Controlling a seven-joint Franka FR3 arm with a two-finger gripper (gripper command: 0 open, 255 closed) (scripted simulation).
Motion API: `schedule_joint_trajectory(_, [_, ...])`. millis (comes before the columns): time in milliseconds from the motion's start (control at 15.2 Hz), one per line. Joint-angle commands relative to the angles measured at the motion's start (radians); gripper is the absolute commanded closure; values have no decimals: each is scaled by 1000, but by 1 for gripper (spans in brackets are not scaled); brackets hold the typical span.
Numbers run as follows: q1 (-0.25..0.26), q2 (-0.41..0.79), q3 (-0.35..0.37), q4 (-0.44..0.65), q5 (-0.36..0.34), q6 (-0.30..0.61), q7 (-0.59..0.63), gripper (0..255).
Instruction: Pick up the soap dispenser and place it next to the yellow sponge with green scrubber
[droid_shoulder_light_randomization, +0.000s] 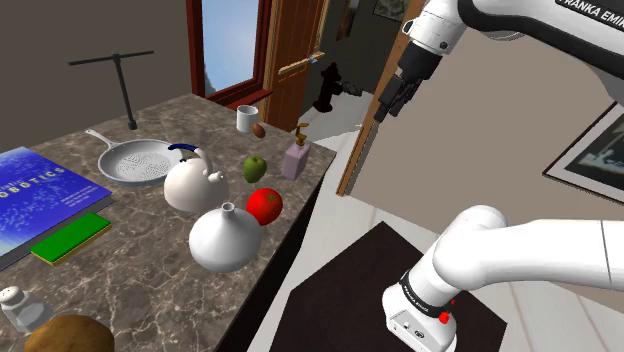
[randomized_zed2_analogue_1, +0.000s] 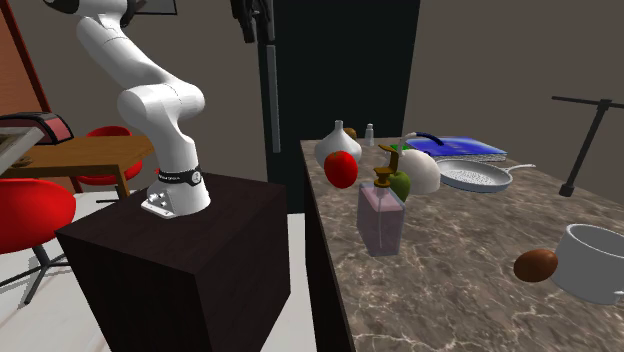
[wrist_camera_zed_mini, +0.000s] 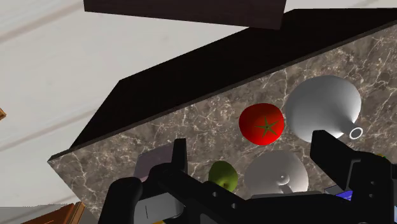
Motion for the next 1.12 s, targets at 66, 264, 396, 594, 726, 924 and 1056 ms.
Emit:
schedule_joint_trajectory(66, [0,29,-7,-1,-1,28,-8,0])
schedule_joint_trajectory(264, [-1,120,-26,6,-2,107,-31,0])
schedule_joint_trajectory(396, [-1,184,-39,17,0,157,-48,0])
schedule_joint_trajectory(594, [0,286,-58,44,6,226,-72,0])
schedule_joint_trajectory(726, [2,356,-70,69,13,267,-89,0])
schedule_joint_trajectory(924, [4,465,-89,117,27,322,-116,0])
schedule_joint_trajectory(1056, [6,539,-100,155,39,353,-135,0])
